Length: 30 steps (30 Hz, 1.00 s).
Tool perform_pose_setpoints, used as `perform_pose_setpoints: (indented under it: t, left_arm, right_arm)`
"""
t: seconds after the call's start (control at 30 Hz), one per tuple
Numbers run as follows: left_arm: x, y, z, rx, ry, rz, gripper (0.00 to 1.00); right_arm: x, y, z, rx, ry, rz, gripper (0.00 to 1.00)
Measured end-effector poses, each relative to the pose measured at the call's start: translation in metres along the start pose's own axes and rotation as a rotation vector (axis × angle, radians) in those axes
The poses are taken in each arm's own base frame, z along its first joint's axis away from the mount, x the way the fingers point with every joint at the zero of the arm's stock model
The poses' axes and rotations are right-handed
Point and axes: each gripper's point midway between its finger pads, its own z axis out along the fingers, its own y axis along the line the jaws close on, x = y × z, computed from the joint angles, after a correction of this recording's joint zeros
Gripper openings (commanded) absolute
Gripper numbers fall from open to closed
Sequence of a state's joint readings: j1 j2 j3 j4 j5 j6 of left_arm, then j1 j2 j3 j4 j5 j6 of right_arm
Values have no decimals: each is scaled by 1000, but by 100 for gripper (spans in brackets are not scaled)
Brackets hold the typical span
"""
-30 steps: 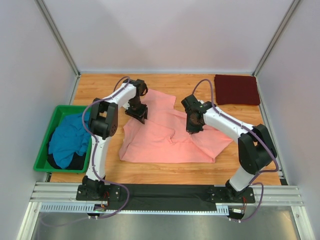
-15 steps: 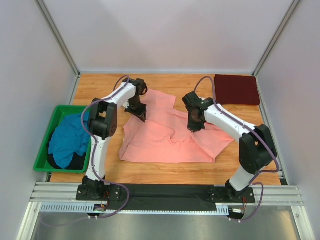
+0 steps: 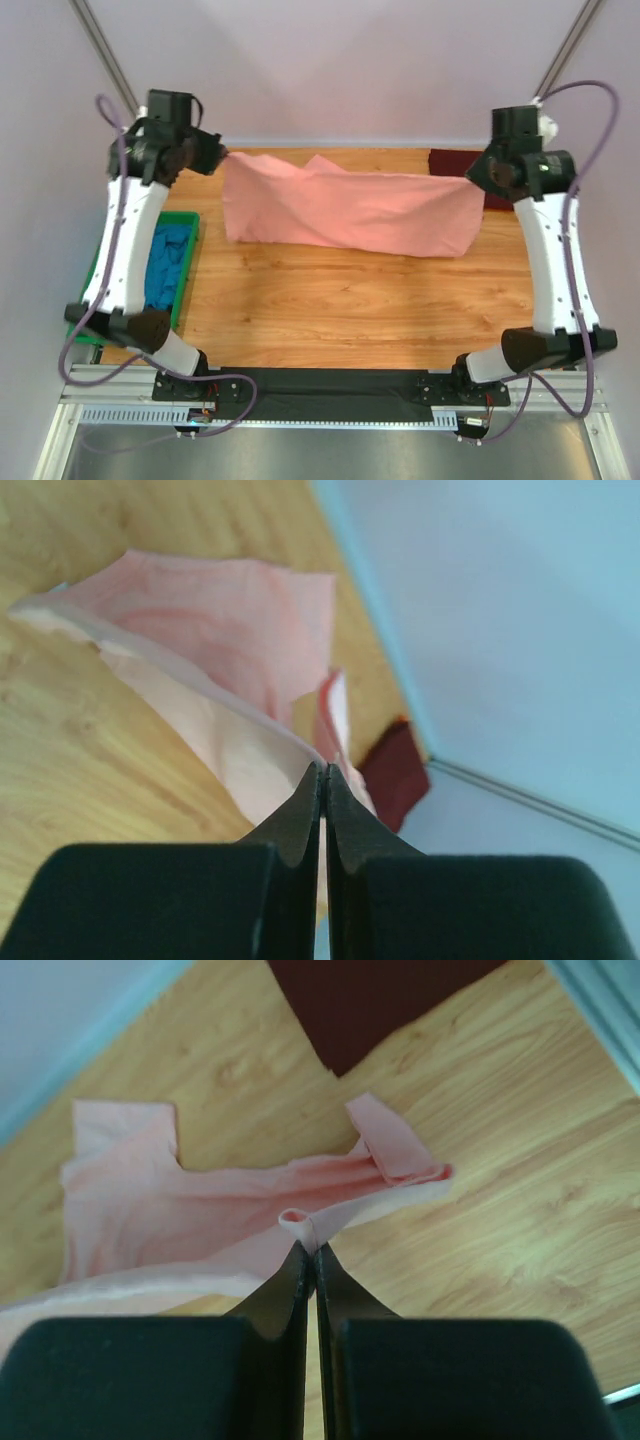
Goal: Fold and stack the t-shirts
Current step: Flatten the tshirt out
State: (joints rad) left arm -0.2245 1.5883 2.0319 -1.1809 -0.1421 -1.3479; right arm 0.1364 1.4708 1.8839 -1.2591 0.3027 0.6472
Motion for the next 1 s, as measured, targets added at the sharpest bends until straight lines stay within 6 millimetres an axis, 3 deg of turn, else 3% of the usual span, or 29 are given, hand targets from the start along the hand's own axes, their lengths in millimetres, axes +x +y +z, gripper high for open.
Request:
perform_pose_setpoints:
  t: [0.13, 0.23, 0.37, 0.5, 0.57, 0.7, 0.83, 1.0]
  left_arm:
    - [-37, -10, -94, 208, -121, -14, 0]
    - [-47, -5, -147, 307, -175, 14, 0]
    - [-52, -5, -194, 399, -214, 61, 0]
    - [-46, 2, -224, 466, -206, 91, 0]
    - [-43, 6, -237, 490, -201, 100, 0]
    - [-44, 6, -262, 541, -222, 114, 0]
    - [-48, -1, -277, 590, -250, 133, 0]
    - [-48, -22, -249, 573, -229, 202, 0]
  right_arm:
    - [-50, -23, -67, -50, -183, 138, 0]
    - [-63, -33, -124, -137, -300, 214, 0]
    - [-61, -54, -199, -256, -424, 293, 0]
    - [-56, -75, -268, -392, -545, 360, 0]
    - [-53, -81, -289, -438, -581, 381, 0]
    - [-49, -85, -306, -482, -603, 400, 0]
    - [-47, -72, -289, -481, -544, 372, 0]
    - [-59, -30, -243, -474, -416, 274, 0]
